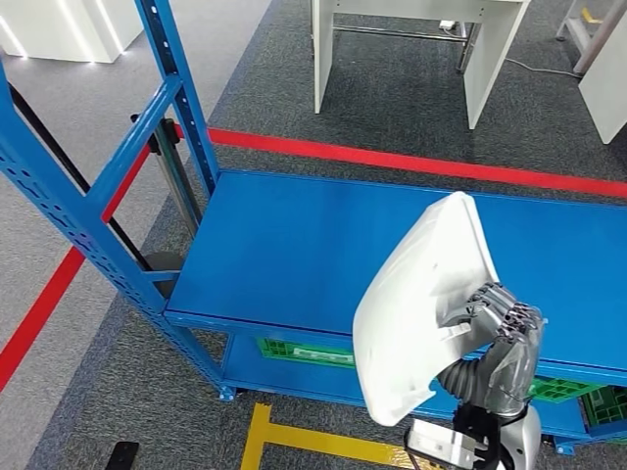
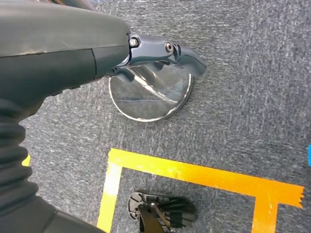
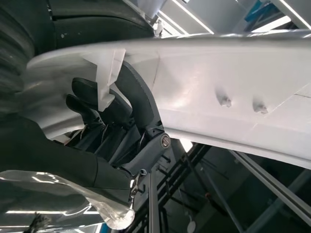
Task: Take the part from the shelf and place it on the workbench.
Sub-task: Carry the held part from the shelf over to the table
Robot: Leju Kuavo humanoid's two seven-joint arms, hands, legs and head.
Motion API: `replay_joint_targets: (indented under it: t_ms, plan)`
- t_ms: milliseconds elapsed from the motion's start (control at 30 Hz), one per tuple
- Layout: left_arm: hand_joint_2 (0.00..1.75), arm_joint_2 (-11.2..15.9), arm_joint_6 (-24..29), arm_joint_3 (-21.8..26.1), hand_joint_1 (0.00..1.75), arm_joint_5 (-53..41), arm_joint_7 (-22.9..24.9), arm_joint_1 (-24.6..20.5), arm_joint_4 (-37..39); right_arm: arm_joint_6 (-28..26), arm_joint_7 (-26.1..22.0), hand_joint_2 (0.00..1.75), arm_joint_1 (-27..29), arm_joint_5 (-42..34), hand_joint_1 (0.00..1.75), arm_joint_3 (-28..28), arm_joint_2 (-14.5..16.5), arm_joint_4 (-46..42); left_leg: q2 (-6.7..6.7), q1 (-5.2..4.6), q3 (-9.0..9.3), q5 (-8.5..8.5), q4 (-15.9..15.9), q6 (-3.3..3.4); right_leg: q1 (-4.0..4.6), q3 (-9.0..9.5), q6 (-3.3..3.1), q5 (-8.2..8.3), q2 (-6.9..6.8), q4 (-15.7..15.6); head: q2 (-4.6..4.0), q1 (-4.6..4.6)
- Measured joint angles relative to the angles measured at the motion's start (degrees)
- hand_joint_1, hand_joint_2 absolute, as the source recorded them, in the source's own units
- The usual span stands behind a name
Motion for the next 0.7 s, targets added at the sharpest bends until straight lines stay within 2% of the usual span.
replay_joint_targets:
  t_ms: [267,700]
  plan:
    - [1.75,0.02,0.15,0.09,0.00,0.45,-0.52,0.05,0.00,-2.22,-0.11,1.75,1.51,-0.16,1.75,1.87,0.32,-1.20,0.00,0.00,0.01,0.00,0.00,0.00,0.00,0.00,0.00,0.00,0.01,0.00,0.00,0.00]
    - [1.75,-0.05,0.65,0.89,0.00,1.01,-0.30,0.07,0.00,-2.66,0.05,1.75,1.85,-3.60,1.75,2.89,0.44,-1.40,0.00,0.00,0.01,0.00,0.00,0.00,0.00,0.00,0.00,0.00,0.01,0.00,0.00,0.00]
